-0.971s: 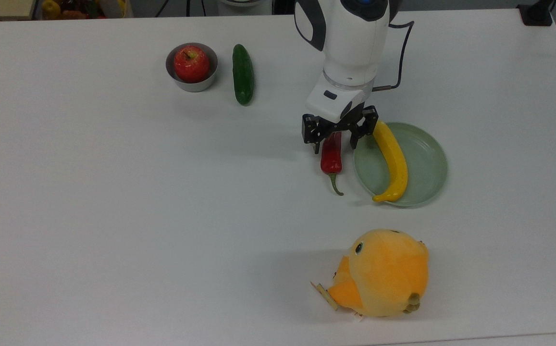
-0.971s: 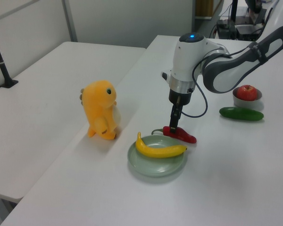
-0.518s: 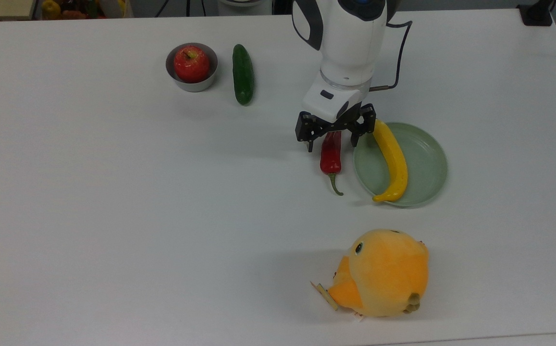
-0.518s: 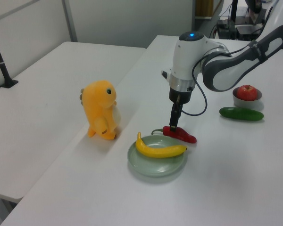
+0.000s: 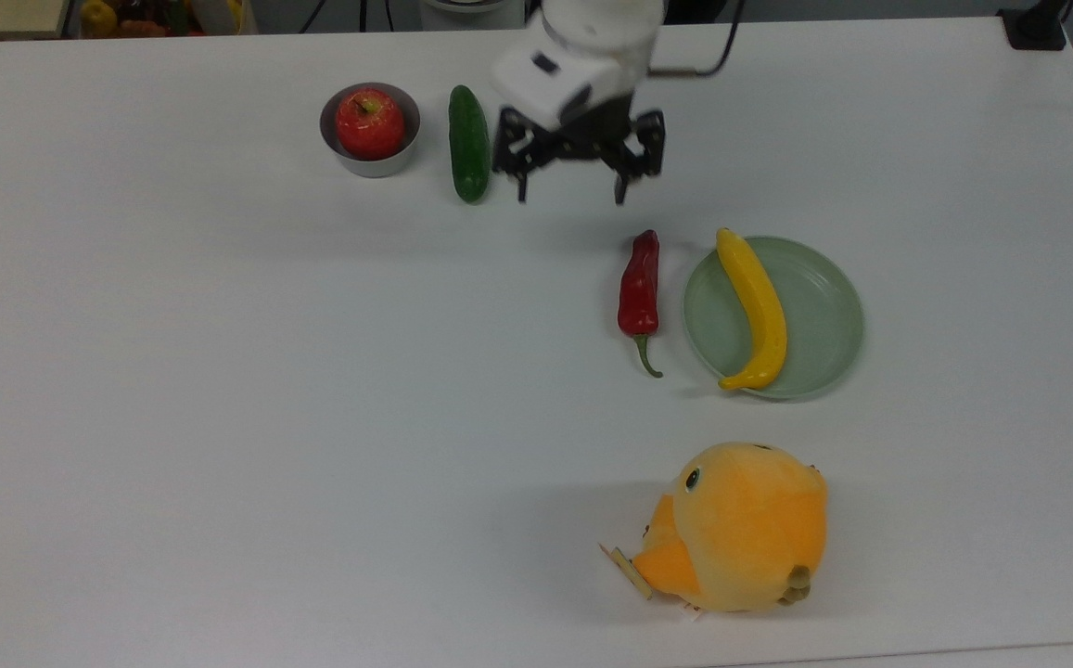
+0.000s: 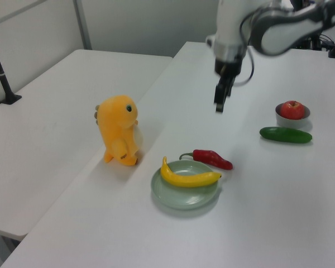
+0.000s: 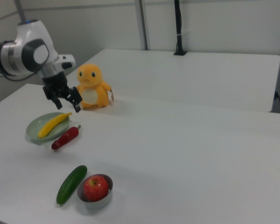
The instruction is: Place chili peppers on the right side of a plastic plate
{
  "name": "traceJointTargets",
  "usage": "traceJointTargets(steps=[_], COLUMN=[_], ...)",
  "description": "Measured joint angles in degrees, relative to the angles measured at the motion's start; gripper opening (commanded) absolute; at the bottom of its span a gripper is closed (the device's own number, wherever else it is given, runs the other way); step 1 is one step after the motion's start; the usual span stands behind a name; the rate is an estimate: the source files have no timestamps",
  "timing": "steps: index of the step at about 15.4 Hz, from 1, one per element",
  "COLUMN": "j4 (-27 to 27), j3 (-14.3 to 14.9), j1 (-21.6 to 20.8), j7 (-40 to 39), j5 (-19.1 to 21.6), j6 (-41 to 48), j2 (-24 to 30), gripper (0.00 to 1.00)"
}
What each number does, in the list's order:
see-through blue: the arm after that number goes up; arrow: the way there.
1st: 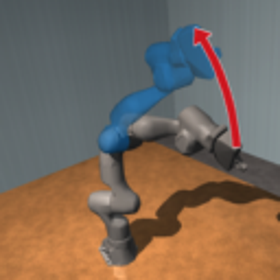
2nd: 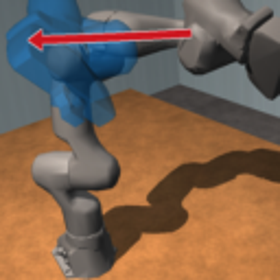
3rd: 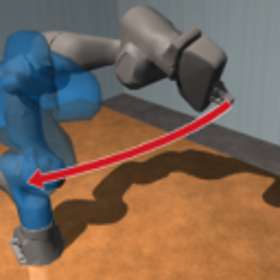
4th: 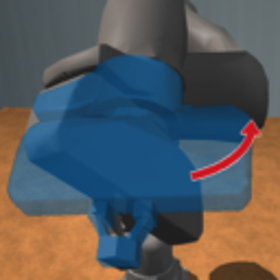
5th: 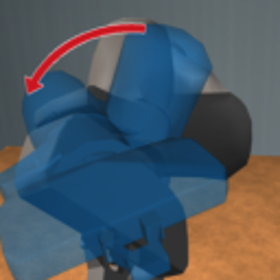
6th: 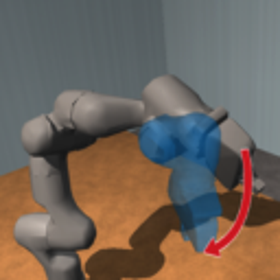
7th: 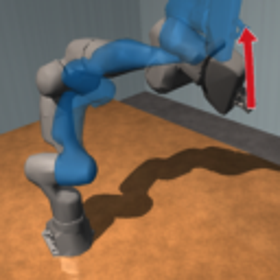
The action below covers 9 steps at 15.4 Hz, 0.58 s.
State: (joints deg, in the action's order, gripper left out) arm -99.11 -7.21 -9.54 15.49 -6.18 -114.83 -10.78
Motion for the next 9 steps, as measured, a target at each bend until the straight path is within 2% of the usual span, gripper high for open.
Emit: traceJointTargets(steps=[4, 7, 9], j4=[0.2, 1.53, 1.61], j3=[1.29, 5.26, 7.17], j1=[2.71, 2.94, 2.93], j7=[0.01, 0.0, -0.01], j5=[2.79, 5.58, 5.77], j6=[6.79, 10.88, 10.96], j2=[6.95, 9.64, 10.41], gripper=[1.0, 1.0, 1.0])
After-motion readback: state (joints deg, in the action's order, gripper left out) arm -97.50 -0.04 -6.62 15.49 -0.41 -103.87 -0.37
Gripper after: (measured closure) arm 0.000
